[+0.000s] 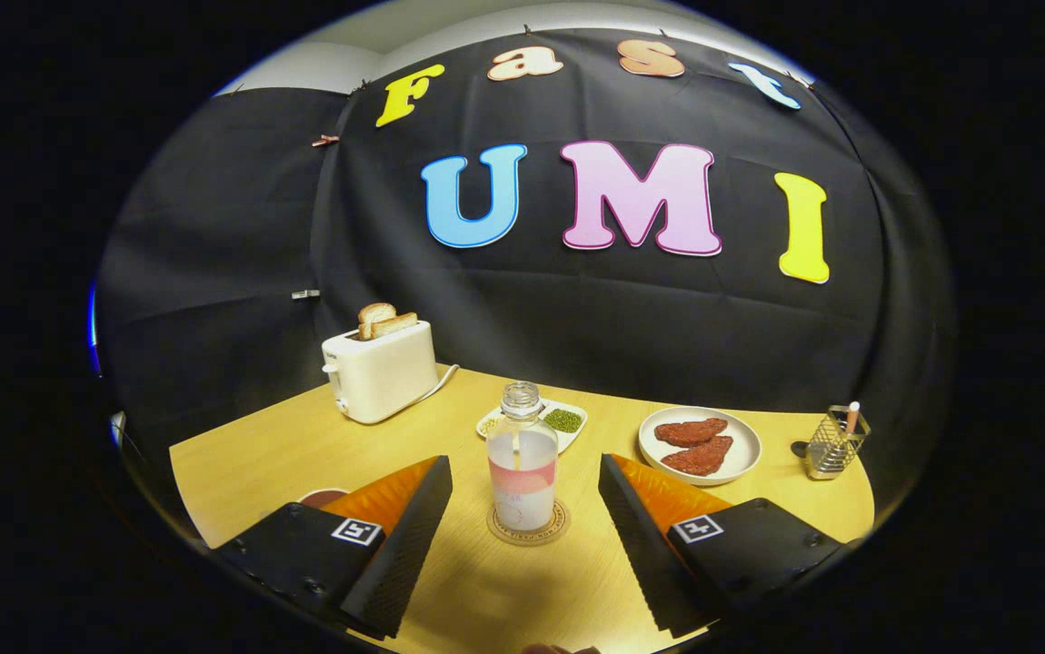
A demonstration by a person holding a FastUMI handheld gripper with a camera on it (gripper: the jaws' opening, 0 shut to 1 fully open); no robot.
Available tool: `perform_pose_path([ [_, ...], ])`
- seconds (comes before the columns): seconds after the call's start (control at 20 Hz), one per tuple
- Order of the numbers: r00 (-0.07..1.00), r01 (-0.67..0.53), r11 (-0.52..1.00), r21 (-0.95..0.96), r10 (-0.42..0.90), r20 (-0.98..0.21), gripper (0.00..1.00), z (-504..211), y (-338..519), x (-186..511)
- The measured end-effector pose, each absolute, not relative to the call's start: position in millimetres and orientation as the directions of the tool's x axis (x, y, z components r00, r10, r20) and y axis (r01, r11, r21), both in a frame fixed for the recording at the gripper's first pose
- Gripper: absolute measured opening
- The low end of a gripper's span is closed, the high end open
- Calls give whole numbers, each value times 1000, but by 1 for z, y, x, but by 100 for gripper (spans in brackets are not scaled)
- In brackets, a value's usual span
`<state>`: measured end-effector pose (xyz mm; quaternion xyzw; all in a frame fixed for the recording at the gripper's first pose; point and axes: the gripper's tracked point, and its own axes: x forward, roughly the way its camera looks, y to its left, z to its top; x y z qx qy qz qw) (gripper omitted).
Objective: Take the bottle from table, then pour the juice into the cup, finally place the bottle on the coaster
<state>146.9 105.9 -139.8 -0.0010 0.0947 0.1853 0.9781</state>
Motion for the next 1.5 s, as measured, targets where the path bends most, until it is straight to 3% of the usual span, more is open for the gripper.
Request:
perform_pose_path([
  [0.2,935,-327,945,12,325,-142,99,-93,72,106],
  [0.4,977,-213,977,-26,213,-26,99,-35,27,69],
  [0.6,996,-84,996,-43,85,14,98,-6,-6,34],
  [1.0,995,100,995,-26,-100,25,98,-6,-18,-23],
  [1.5,988,147,989,-3,-147,-35,98,-12,9,-46],
])
